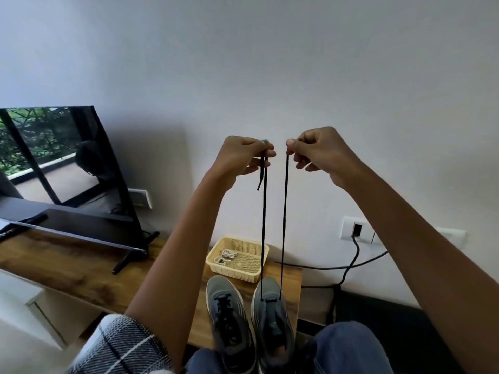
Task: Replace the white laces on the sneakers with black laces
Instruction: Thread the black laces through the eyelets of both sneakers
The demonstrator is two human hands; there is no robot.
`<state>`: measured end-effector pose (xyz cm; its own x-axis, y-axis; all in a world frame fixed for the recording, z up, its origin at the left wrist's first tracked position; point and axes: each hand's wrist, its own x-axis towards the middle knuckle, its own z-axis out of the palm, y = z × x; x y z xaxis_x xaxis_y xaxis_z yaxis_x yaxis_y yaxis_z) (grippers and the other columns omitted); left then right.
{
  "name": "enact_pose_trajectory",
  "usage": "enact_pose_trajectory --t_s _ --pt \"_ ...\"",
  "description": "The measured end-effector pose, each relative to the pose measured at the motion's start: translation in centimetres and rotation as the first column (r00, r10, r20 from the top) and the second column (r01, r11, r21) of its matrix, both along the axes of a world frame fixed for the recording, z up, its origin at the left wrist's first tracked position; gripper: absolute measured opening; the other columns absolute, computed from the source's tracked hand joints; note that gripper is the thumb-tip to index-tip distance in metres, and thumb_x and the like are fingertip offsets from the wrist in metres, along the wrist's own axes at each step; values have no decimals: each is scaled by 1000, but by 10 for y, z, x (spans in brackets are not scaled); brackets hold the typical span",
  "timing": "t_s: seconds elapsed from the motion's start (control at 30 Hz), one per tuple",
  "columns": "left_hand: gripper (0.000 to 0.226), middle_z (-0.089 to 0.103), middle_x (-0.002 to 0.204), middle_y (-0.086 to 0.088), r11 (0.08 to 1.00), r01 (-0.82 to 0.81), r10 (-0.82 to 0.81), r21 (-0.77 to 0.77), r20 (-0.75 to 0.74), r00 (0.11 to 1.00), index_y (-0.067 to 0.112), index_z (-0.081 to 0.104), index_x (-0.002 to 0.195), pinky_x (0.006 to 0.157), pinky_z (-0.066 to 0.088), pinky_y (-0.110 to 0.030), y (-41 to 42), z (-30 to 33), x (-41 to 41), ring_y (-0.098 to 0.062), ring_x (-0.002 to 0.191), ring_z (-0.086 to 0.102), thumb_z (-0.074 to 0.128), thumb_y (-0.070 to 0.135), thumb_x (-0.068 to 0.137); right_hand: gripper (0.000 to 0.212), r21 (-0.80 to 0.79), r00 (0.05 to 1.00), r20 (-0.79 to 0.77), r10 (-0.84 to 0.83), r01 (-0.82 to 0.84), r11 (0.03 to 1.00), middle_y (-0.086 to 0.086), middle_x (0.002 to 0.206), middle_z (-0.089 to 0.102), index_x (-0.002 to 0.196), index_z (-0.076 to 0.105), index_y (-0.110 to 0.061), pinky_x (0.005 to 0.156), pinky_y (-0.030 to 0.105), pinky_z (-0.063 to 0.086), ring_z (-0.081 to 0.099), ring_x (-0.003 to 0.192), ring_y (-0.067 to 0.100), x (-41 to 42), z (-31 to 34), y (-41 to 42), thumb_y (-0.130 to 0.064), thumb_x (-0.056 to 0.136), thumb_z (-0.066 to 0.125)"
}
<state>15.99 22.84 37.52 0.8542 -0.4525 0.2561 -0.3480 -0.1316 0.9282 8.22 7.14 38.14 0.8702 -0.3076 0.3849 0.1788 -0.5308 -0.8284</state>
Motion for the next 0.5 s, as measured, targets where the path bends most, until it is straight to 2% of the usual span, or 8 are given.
enact_pose_trajectory --t_s 0.1,0.2,0.4,0.5 --pt "18 75 91 2 998 18 -21 -55 -48 999 11 71 100 74 51 -23 -6 4 -2 -11 75 72 61 24 93 17 38 995 89 -36 33 999 3 73 61 84 64 -8 53 22 46 62 59 15 2 10 2 -21 94 58" --pt "21 75 90 1 995 4 -15 -104 -102 995 8 70 102 71 53 -20 -11 2 -3 -12 74 72 64 25 92 17 37 995 90 -43 40 999 4 77 64 84 63 -6 54 23 49 64 61 17 5 10 -1 -18 93 57" --pt "21 74 92 1 994 -18 4 -110 -130 992 9 68 106 71 53 -21 -9 -17 3 -11 73 71 63 23 92 19 77 997 -70 -24 29 997 3 77 66 85 65 -3 56 23 52 64 62 16 11 -31 -17 -19 93 58" --pt "17 71 87 1 985 -91 75 -145 -113 991 10 69 102 65 51 -18 -10 -27 8 -12 67 67 62 21 92 17 67 985 -172 11 0 998 5 75 66 85 66 -4 53 22 50 63 62 16 17 -61 -22 -17 92 59"
